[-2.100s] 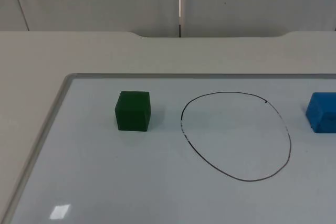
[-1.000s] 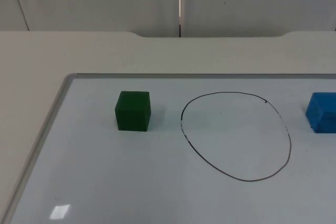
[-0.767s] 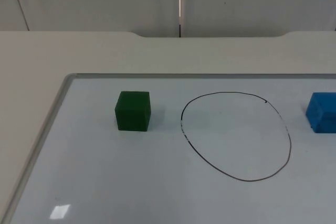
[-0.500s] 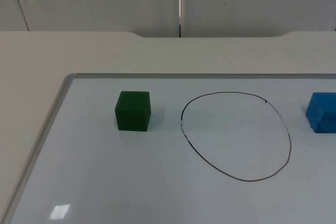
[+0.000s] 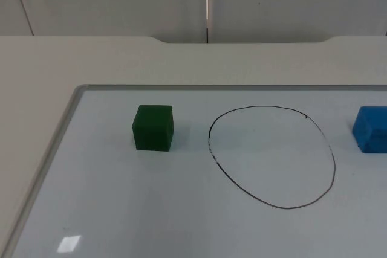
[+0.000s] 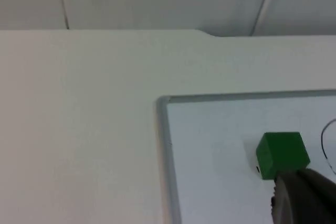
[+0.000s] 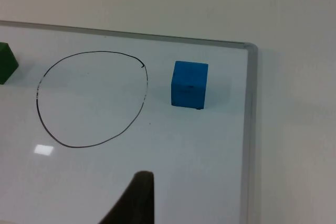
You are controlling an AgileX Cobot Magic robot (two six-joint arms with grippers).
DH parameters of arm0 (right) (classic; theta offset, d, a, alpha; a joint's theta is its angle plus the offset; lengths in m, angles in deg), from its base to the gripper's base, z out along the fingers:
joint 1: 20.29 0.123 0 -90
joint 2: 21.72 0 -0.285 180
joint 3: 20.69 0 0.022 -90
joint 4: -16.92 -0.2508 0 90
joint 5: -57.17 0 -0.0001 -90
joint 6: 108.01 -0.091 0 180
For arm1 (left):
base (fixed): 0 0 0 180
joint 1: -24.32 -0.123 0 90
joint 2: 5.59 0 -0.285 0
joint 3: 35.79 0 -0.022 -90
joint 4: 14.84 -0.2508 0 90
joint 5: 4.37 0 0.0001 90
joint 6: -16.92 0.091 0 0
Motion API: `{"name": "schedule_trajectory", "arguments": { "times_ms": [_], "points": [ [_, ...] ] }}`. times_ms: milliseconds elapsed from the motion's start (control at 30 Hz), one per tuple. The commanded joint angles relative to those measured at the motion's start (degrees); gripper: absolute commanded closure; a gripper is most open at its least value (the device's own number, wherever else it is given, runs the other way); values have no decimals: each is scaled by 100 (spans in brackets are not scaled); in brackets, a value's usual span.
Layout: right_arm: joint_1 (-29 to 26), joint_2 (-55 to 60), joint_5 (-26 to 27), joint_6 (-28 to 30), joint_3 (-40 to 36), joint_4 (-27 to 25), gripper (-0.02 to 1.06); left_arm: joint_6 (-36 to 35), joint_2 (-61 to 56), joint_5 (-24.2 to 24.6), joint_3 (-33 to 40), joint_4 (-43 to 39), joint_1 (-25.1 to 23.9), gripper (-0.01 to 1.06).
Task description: Push the two cubes into the marked area.
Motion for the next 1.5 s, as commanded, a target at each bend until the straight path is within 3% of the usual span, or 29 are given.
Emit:
{"name": "schedule_trajectory", "arguments": {
  "times_ms": [0, 200, 500, 800, 1467],
  "points": [
    [-20, -19, 38, 85, -14, 4, -1, 359, 382, -163, -43, 487, -11, 105],
    [-20, -19, 38, 85, -14, 4, -1, 1115, 1154, -277, -43, 1281, -11, 105],
    [-20, -19, 38, 85, -14, 4, -1, 2844, 2395, -536, -43, 3174, -11, 105],
    [-20, -19, 38, 85, -14, 4, -1, 4043, 3126, -548, -47, 4223, -11, 105],
    [-20, -19, 38, 85, -14, 4, -1, 4521, 4783, -447, -643, 4738, 40, 105]
  ]
}}
